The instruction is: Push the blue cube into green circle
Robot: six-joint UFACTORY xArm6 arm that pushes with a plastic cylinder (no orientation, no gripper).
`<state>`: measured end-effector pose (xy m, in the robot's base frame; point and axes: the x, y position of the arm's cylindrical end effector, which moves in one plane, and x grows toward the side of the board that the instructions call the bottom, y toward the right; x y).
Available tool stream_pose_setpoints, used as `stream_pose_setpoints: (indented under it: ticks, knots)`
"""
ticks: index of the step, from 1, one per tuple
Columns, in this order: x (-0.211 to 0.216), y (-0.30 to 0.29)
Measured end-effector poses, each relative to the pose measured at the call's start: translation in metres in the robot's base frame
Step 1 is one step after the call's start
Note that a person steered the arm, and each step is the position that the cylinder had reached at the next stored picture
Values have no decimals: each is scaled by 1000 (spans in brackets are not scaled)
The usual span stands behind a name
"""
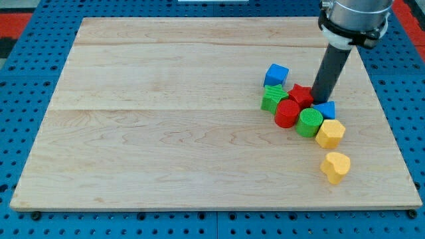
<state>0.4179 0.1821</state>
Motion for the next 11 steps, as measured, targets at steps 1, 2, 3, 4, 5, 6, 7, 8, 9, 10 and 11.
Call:
stream_pose_setpoints:
  ticks: [1, 2, 3, 4, 5, 6, 7, 8, 9, 10, 11]
  knots:
    - [-43, 1]
    - [-109, -20]
    - [-114, -51]
    - [-58, -55]
    - [-41, -89]
    - [-80, -109]
    - [-85, -140]
    - [-51, -168]
    - [-16, -166]
    - [-9, -159]
    - [-39, -156]
